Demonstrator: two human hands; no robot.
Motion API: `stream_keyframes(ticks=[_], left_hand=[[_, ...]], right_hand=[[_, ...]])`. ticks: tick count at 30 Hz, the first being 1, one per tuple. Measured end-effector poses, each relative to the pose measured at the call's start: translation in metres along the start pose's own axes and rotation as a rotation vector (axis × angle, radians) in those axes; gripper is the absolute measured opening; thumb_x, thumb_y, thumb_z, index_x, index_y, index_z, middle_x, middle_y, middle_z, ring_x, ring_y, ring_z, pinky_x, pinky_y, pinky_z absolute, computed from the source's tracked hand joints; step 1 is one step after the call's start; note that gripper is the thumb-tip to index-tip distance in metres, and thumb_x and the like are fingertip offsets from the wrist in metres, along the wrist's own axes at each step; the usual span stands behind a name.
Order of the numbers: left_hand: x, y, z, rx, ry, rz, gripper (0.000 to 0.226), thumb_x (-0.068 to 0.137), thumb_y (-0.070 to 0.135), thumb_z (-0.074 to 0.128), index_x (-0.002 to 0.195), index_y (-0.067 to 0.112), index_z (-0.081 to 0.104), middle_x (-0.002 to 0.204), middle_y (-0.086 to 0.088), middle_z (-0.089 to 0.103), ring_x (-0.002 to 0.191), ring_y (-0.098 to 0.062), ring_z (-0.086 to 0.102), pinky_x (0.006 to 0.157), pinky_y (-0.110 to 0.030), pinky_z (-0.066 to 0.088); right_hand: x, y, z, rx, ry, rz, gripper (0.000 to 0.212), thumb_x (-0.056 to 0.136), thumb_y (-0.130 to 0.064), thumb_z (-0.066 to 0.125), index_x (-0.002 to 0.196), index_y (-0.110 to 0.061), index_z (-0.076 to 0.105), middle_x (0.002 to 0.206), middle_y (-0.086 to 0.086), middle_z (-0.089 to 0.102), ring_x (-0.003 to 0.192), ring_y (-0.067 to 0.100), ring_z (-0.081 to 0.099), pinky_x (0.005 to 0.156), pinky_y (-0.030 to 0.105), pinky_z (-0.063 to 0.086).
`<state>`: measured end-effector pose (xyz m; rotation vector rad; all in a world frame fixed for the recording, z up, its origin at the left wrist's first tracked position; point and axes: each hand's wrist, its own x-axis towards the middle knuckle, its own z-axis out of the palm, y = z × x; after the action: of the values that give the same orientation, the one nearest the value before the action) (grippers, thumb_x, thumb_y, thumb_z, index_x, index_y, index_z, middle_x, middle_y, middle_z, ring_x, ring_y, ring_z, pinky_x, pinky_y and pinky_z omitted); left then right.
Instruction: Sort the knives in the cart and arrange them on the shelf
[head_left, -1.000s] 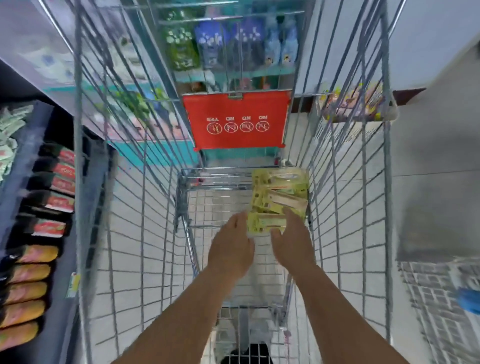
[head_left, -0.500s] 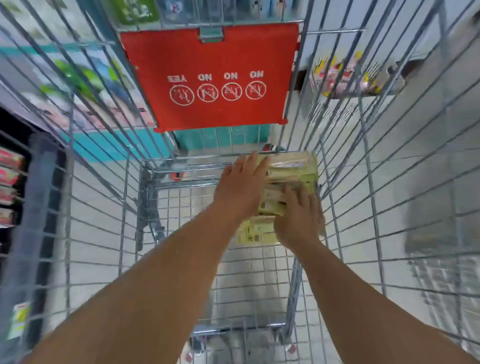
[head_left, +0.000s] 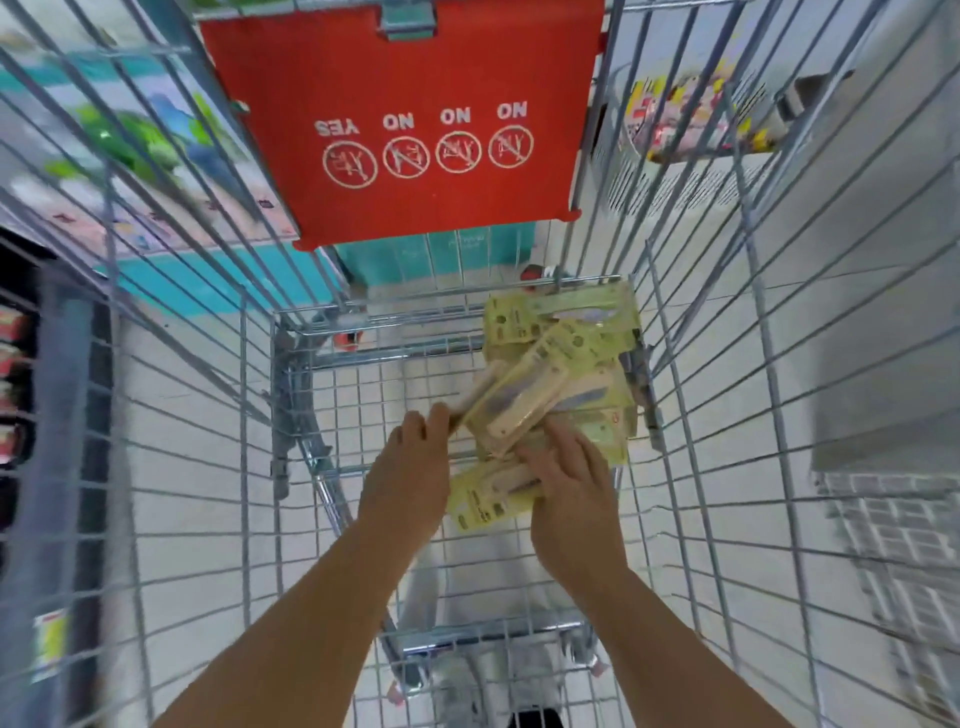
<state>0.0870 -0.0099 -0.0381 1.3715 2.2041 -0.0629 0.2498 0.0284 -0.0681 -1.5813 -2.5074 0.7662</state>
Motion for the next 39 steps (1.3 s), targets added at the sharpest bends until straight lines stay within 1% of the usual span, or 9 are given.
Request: stream_keyframes(ticks=[2, 6, 12, 15, 20, 26, 31, 36, 39], left_hand=[[-0.011, -0.005, 0.006, -0.016, -0.018, -0.018, 0.073, 0.087, 0.0, 0.047, 0.147, 0.02, 0.01, 0.132, -0.009, 0.036, 0.114, -0.026, 0.044, 0.084, -0.036, 0.045], [-0.009, 0.007, 0.009, -0.05, 0.014, -0.022, 0.079, 0.09, 0.0, 0.045, 0.152, 0.018, -0.001, 0.151, -0.008, 0.023, 0.133, -0.029, 0.032, 0.103, -0.038, 0.036], [0.017, 0.037, 0.008, -0.158, 0.052, 0.1, 0.065, 0.094, 0.015, 0.041, 0.15, 0.017, 0.009, 0.156, -0.011, 0.017, 0.141, -0.031, 0.018, 0.115, -0.044, 0.021], [0.023, 0.043, 0.015, -0.23, 0.028, 0.165, 0.056, 0.094, 0.04, 0.037, 0.145, 0.021, 0.023, 0.148, -0.009, 0.03, 0.135, -0.029, 0.028, 0.11, -0.049, 0.026], [0.025, 0.036, 0.018, -0.268, 0.037, 0.112, 0.059, 0.091, 0.042, 0.054, 0.14, 0.027, 0.026, 0.132, -0.006, 0.042, 0.119, -0.028, 0.043, 0.103, -0.044, 0.035], [0.015, 0.029, 0.021, -0.278, -0.003, 0.019, 0.079, 0.08, 0.058, 0.059, 0.143, 0.022, 0.025, 0.127, -0.009, 0.044, 0.116, -0.029, 0.041, 0.097, -0.038, 0.037], [0.006, 0.014, 0.018, -0.177, 0.035, -0.22, 0.073, 0.078, 0.038, 0.066, 0.137, 0.014, 0.03, 0.124, -0.012, 0.049, 0.113, -0.031, 0.045, 0.094, -0.04, 0.038], [-0.015, -0.02, 0.023, -0.387, 0.073, -0.387, 0.072, 0.077, 0.022, 0.067, 0.138, 0.012, 0.03, 0.121, -0.014, 0.048, 0.106, -0.032, 0.052, 0.087, -0.042, 0.046], [-0.03, -0.032, 0.03, -0.481, 0.096, -0.42, 0.071, 0.076, 0.02, 0.067, 0.137, 0.013, 0.031, 0.119, -0.011, 0.046, 0.1, -0.03, 0.053, 0.077, -0.039, 0.05]], right_hand=[[-0.006, 0.0, 0.004, -0.015, -0.076, 0.082, 0.06, 0.072, -0.003, 0.051, 0.127, -0.027, 0.056, 0.15, -0.002, 0.037, 0.13, 0.028, 0.037, 0.106, 0.043, 0.037], [-0.007, -0.001, 0.001, -0.042, -0.066, 0.237, 0.051, 0.077, -0.013, 0.058, 0.127, -0.022, 0.051, 0.141, 0.001, 0.041, 0.126, 0.027, 0.039, 0.1, 0.039, 0.034], [-0.001, -0.007, -0.014, 0.03, 0.032, 0.332, 0.059, 0.079, -0.007, 0.059, 0.136, -0.013, 0.042, 0.143, 0.006, 0.032, 0.13, 0.027, 0.028, 0.111, 0.038, 0.025], [0.001, -0.007, -0.015, 0.054, 0.009, 0.326, 0.063, 0.08, -0.006, 0.056, 0.14, -0.016, 0.039, 0.149, 0.002, 0.027, 0.135, 0.024, 0.025, 0.114, 0.037, 0.024], [0.004, -0.005, -0.011, 0.026, -0.046, 0.281, 0.064, 0.087, -0.004, 0.05, 0.146, -0.019, 0.032, 0.156, -0.004, 0.021, 0.141, 0.02, 0.018, 0.118, 0.035, 0.017], [0.0, -0.015, -0.005, 0.139, -0.033, 0.203, 0.064, 0.081, 0.002, 0.05, 0.141, -0.022, 0.044, 0.152, 0.0, 0.031, 0.133, 0.029, 0.03, 0.112, 0.038, 0.027], [-0.001, -0.025, 0.001, 0.257, -0.11, 0.076, 0.06, 0.077, 0.003, 0.046, 0.133, -0.018, 0.055, 0.139, 0.003, 0.047, 0.121, 0.029, 0.043, 0.103, 0.041, 0.039], [-0.013, -0.018, 0.001, -0.072, -0.404, -0.054, 0.058, 0.087, -0.024, 0.059, 0.142, -0.023, 0.042, 0.154, 0.001, 0.023, 0.14, 0.027, 0.021, 0.113, 0.039, 0.021], [-0.022, -0.015, 0.003, -0.17, -0.345, -0.073, 0.045, 0.086, -0.025, 0.061, 0.131, -0.026, 0.051, 0.145, 0.002, 0.036, 0.13, 0.028, 0.035, 0.106, 0.04, 0.029]])
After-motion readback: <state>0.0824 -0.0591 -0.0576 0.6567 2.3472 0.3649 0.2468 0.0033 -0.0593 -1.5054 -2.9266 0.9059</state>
